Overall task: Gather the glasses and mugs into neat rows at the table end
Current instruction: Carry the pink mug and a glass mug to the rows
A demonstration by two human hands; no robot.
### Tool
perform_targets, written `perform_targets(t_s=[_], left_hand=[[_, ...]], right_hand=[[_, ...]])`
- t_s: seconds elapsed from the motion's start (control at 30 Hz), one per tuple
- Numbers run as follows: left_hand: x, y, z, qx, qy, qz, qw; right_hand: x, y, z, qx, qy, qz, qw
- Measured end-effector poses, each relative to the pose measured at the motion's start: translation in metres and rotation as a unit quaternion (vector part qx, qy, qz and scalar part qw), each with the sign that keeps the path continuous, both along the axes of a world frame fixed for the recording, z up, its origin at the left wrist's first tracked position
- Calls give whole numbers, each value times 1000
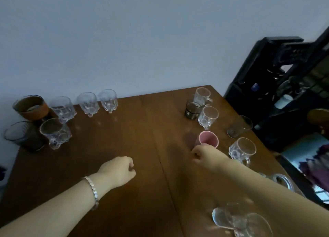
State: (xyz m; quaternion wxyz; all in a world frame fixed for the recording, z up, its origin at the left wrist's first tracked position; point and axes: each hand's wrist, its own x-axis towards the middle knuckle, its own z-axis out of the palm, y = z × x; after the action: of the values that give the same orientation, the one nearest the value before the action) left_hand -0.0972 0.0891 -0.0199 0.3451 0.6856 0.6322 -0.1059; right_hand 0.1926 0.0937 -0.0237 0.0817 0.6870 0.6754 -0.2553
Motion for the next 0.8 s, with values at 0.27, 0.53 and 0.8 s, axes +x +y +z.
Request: perform_targets(t_s=[0.27, 0.53, 0.8], left_hand=[[91, -32, 8, -20, 5, 66, 998], [148, -21, 25, -8, 5, 118, 993], [215, 57, 20, 60, 0, 76, 995]], right_hand=[[76, 44, -21, -33, 21, -84, 996], [87, 45, -43, 2, 139, -119, 983], [152, 50, 16, 95, 235, -121, 960]])
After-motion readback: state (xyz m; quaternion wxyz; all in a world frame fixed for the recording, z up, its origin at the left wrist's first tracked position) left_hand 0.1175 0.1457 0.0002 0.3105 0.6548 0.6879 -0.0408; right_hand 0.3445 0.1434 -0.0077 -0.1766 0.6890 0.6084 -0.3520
